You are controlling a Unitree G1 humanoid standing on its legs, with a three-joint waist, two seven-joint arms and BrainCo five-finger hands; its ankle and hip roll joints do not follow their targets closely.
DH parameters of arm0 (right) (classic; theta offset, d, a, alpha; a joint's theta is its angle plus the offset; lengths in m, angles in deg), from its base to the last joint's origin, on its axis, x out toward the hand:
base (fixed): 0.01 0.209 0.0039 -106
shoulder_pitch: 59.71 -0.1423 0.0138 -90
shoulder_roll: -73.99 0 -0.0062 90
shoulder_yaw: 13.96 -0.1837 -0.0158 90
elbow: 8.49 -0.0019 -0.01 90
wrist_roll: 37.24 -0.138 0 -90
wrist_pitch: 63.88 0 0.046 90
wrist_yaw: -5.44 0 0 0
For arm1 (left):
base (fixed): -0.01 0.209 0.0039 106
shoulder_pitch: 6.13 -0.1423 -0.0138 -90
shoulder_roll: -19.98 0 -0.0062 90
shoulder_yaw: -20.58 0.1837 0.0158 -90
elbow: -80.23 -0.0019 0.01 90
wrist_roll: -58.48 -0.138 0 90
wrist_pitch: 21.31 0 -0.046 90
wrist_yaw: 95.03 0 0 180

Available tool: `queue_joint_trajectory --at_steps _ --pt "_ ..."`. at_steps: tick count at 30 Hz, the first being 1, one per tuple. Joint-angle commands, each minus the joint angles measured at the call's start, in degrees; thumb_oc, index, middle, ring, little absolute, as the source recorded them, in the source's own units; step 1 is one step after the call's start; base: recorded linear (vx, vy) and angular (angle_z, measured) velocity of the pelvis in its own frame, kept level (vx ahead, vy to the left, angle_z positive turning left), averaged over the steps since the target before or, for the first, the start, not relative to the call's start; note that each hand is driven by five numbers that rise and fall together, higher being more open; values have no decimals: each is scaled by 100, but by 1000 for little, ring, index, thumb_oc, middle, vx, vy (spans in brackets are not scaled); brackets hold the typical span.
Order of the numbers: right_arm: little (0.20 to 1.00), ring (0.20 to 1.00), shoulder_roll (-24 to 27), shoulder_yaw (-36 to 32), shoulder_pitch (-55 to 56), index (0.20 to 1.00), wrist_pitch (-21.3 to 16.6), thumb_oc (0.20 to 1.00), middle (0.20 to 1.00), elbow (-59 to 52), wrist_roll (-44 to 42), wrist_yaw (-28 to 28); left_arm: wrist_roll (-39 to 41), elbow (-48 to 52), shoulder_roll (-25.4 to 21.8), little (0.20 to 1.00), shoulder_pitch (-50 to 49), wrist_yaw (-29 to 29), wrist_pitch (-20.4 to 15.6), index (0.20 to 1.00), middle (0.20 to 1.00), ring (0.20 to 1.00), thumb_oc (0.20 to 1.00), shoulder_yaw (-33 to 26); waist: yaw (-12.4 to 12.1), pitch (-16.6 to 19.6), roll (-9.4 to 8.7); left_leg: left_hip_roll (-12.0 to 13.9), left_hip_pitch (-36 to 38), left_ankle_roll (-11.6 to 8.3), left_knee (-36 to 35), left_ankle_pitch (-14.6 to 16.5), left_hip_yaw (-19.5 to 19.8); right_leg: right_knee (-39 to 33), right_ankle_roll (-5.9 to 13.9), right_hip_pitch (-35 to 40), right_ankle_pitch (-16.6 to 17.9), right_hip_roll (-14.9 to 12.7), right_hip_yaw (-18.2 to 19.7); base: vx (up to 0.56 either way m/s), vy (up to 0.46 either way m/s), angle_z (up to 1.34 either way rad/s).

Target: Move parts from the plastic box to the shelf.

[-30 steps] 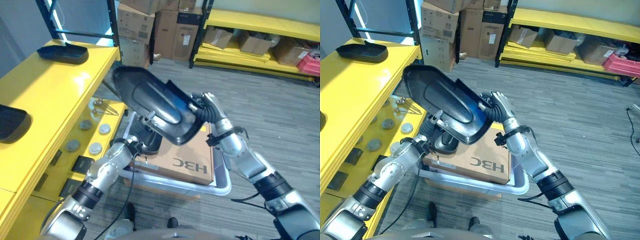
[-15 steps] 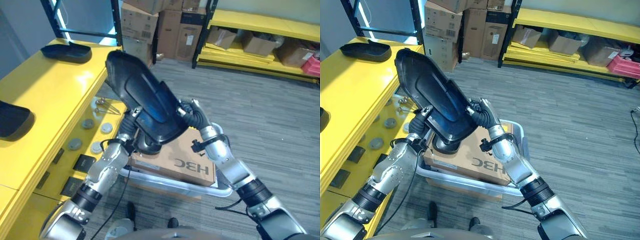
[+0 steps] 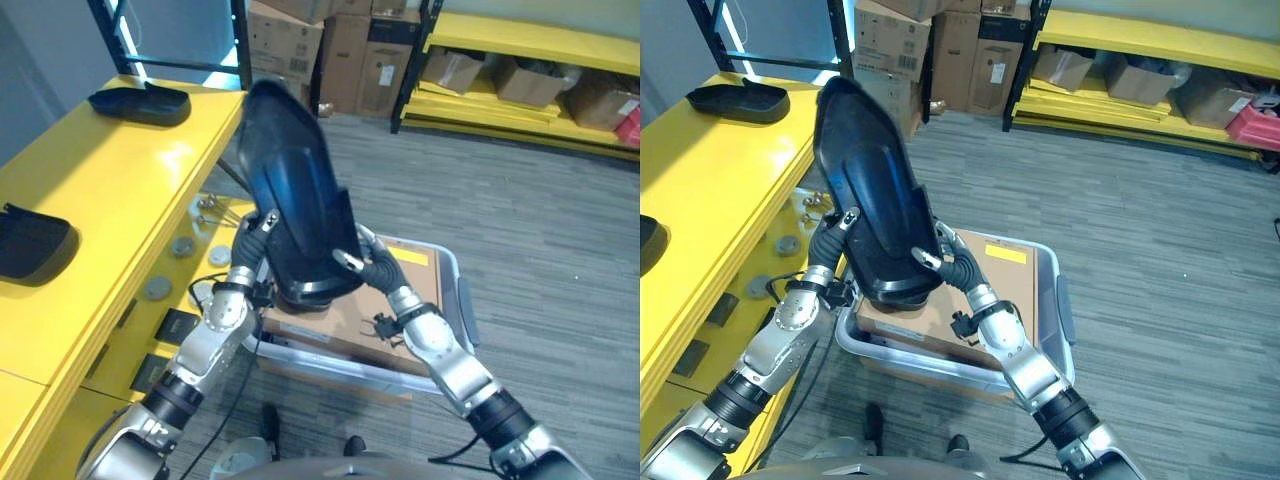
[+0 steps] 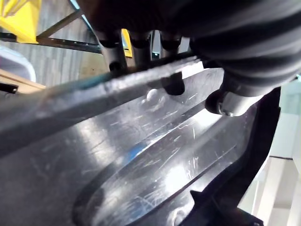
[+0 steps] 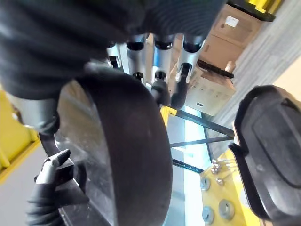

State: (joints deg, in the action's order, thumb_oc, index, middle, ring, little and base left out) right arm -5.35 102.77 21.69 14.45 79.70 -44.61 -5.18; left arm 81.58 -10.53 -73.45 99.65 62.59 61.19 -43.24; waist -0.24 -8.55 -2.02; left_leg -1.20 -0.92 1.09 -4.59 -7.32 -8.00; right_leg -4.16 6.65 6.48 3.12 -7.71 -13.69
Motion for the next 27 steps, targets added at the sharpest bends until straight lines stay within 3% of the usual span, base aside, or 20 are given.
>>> queue_joint_trajectory --at_steps 1,4,5,8,10,16,21,22,23,25,26,27 --pt "1000 1000 -201 19 144 1000 -647 1000 1000 -609 -574 -48 -920 183 -88 200 481 -566 -966 200 200 200 200 -335 -5 8 -149 232 442 -109 -41 768 249 465 462 -344 43 -374 168 -69 -14 -36" --pt "1000 1000 -196 -442 626 1000 -749 1000 1000 -282 -881 -13 -1369 16 -284 200 446 -736 -1240 200 200 200 200 -571 199 -5 -109 240 385 -74 -41 741 329 606 329 -428 -142 -66 496 -57 -28 -19" --pt "1000 1000 -167 -809 1044 1000 -824 1000 1000 165 -924 157 -1641 -123 -393 200 384 -822 -1493 200 200 200 200 -714 394 12 -96 185 385 -70 -41 732 467 585 197 -426 -217 179 796 -48 -68 -4" --pt "1000 1000 -163 -1060 1384 1000 -776 1000 1000 893 -971 405 -1963 -29 -546 200 214 -987 -1622 200 200 200 200 -955 446 28 -82 195 363 -136 -41 686 484 469 119 -346 -225 241 782 -64 -122 43" --pt "1000 1000 -249 -1056 1446 1000 -691 1000 1000 2028 -965 691 -1850 24 -606 200 148 -1073 -1762 200 200 200 200 -1089 388 9 -73 270 303 -240 -41 605 499 323 28 -238 -242 289 665 -138 -251 25" --pt "1000 1000 -410 -1063 1410 1000 -385 1000 1000 3506 -1146 1085 -1707 370 -594 200 -16 -765 -2060 200 200 200 200 -1291 157 -133 -39 399 272 -459 -41 485 676 123 -157 -7 -299 413 448 -67 -187 25" --pt "1000 1000 -553 -1043 1223 1000 71 1000 1000 4651 -1433 1445 -1749 815 -689 200 -293 -642 -1817 200 200 200 200 -1568 -132 -389 126 557 -44 -725 8 208 842 82 -262 107 -404 480 279 -102 -95 28" --pt "1000 1000 -669 -1165 1244 1000 444 1000 1000 5144 -1366 1699 -1695 924 -716 200 -472 -483 -1740 200 200 200 200 -1750 -208 -497 201 677 -161 -819 45 63 489 99 -255 185 -437 478 10 -70 -50 47" --pt "1000 1000 -694 -1196 1256 1000 493 1000 1000 5231 -1315 1745 -1680 949 -717 200 -510 -434 -1717 200 200 200 200 -1793 -206 -521 215 713 -171 -837 51 31 361 102 -248 209 -440 475 -75 -76 -46 61" --pt "1000 1000 -833 -1286 1361 1000 692 1000 1000 5674 -1229 1863 -1476 987 -713 200 -655 -27 -1801 200 200 200 200 -1950 -157 -600 261 919 -138 -905 89 -87 -541 102 -200 318 -426 426 -562 -99 -5 99" --pt "1000 1000 -924 -1285 1405 1000 877 1000 1000 6035 -1027 1927 -1407 965 -717 200 -767 93 -1864 200 200 200 200 -2050 -89 -621 282 1084 -70 -934 137 -173 -1234 139 -174 362 -394 365 -956 -128 32 163" --pt "1000 1000 -934 -1271 1404 1000 913 1000 1000 6136 -998 1927 -1390 949 -725 200 -783 108 -1893 200 200 200 200 -2061 -71 -621 276 1146 -44 -931 184 -167 -1370 161 -176 357 -385 339 -1037 -134 82 183"
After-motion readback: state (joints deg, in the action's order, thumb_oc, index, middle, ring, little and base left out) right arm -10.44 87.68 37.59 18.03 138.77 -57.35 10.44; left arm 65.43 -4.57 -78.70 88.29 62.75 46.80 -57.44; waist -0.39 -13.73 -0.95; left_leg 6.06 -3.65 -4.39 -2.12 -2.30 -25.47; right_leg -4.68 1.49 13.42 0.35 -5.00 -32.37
